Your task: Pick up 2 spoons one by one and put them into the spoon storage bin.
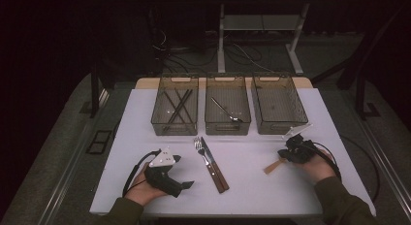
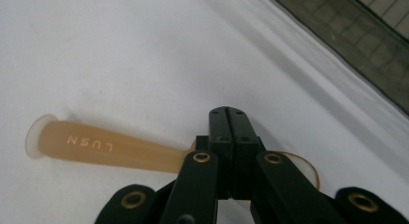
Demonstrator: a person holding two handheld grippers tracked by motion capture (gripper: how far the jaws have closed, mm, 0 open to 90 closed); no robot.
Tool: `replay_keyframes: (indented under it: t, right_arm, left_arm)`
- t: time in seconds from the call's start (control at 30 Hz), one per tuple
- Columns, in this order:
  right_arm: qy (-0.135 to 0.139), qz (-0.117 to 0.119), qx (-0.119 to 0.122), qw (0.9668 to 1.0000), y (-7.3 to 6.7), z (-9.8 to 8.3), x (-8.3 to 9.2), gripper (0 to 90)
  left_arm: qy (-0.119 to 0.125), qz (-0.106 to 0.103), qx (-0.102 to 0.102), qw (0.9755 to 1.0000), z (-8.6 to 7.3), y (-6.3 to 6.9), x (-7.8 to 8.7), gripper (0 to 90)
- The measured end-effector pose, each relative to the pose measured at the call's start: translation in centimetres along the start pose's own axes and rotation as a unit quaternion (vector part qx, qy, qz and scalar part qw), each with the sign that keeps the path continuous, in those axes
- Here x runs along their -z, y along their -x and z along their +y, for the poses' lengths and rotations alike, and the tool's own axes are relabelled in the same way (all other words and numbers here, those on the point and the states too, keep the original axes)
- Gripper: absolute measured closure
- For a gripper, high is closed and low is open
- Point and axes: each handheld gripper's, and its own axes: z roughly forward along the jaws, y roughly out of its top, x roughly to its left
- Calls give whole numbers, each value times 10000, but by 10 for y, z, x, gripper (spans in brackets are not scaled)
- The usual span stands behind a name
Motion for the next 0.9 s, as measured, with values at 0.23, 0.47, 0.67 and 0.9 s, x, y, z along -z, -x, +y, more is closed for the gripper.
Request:
replay_keyframes:
  t: [0.23,0.47,0.67,0.9]
  right_arm:
    - [-51,46,-36,10000,-2,-12,8,895]
    - [-107,138,-36,9998,-4,-23,16,895]
    - [-128,214,-35,9997,-9,-32,21,895]
    - [-131,352,-46,9993,-14,-42,27,895]
  left_arm:
    - [-6,-3,4,10000,0,0,0,10]
    - [-20,-11,5,10000,0,0,-1,10]
    - [-54,-20,-19,10000,0,0,0,10]
    - [-52,-30,-22,10000,0,0,-1,10]
